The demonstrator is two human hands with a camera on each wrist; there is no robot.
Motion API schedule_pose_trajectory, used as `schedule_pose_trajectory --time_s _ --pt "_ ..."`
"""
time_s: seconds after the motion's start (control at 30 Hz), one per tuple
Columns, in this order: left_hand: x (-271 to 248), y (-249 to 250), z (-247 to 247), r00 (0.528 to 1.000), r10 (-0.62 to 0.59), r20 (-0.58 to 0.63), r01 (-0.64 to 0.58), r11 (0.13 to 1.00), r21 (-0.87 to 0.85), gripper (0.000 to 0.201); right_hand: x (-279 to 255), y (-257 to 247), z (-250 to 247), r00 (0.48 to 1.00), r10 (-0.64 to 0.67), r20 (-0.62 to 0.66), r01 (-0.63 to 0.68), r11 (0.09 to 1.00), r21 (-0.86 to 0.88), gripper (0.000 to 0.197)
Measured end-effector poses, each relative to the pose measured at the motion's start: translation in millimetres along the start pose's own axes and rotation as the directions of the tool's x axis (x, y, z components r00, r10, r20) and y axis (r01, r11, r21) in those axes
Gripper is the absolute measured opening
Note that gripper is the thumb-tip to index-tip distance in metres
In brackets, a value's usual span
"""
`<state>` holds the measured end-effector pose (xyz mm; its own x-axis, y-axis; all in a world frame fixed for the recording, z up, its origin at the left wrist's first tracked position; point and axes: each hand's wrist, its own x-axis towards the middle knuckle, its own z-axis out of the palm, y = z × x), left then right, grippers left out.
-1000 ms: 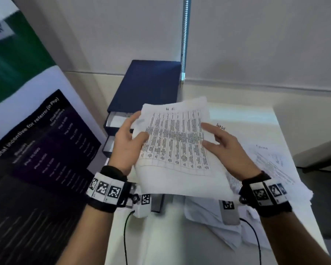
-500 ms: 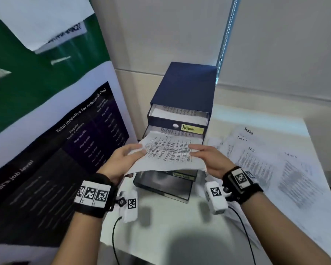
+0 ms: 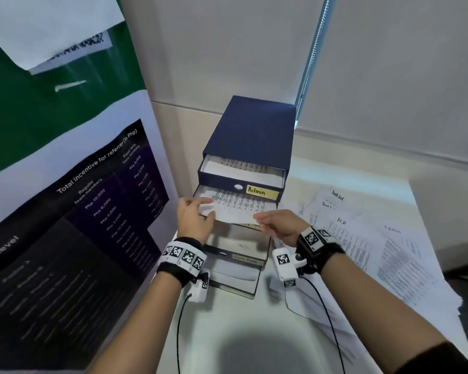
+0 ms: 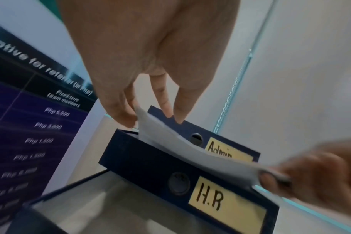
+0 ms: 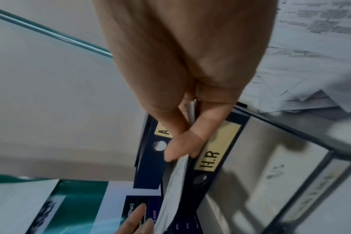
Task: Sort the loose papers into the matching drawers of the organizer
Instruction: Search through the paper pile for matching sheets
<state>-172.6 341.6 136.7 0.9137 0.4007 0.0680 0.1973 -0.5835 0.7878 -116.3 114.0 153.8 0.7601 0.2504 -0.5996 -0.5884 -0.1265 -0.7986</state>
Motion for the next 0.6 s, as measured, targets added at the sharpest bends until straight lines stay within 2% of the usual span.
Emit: schedule_pose_trajectory --time_s 0.07,0.13,0.2,0.27,0.33,0.4,0.43,0.5,0.57,0.6 --pt "-0.2 3.5 11.5 0.991 0.133 0.012 -0.134 0.985 0.106 0.018 12.6 -6.5 4.2 1.000 -0.003 -0.016 0.005 0.990 0.143 0.017" --pt "-1.1 3.7 27.1 0.970 0.198 0.138 -0.225 0.949 0.222 0.018 13.2 -8.8 9.0 0.998 -0.025 0.050 0.012 0.971 0.239 0.020" --pt "-2.3 3.3 42.4 0.953 0.208 0.219 -0.267 0.920 0.287 0.023 9.7 -1.8 3.4 0.991 -0.047 0.122 0.014 0.965 0.262 0.024" --pt "-4.5 9.7 56.8 0.941 0.256 0.223 -0.309 0.918 0.248 0.023 6.8 14.6 -20.2 0.989 -0.055 0.139 0.021 0.972 0.235 0.024" --pt "-7.6 22.3 73.4 0.917 0.338 0.213 -0.369 0.921 0.127 0.020 6.0 38.9 -61.8 0.998 -0.029 0.048 0.018 0.976 0.218 0.023" --pt "-13.8 41.2 95.2 0.869 0.441 0.225 -0.456 0.890 0.013 0.017 9.9 72.2 -116.3 0.986 0.040 -0.162 -0.011 0.985 0.172 0.025" --pt "-17.4 51.4 108.6 0.838 0.485 0.252 -0.491 0.870 -0.043 0.016 12.5 89.7 -145.3 0.951 0.081 -0.298 -0.054 0.994 0.099 0.027" --pt "-24.5 69.7 141.7 0.781 0.507 0.365 -0.494 0.859 -0.136 0.018 12.5 118.7 -196.2 0.821 0.149 -0.551 -0.254 0.960 -0.120 0.041" --pt "-29.8 84.9 178.5 0.737 0.434 0.518 -0.422 0.894 -0.149 0.023 8.0 137.3 -231.1 0.693 0.240 -0.680 -0.497 0.842 -0.211 0.069" --pt "-31.6 90.0 197.5 0.724 0.362 0.588 -0.360 0.925 -0.126 0.027 5.4 143.4 -242.1 0.653 0.286 -0.701 -0.579 0.785 -0.219 0.082"
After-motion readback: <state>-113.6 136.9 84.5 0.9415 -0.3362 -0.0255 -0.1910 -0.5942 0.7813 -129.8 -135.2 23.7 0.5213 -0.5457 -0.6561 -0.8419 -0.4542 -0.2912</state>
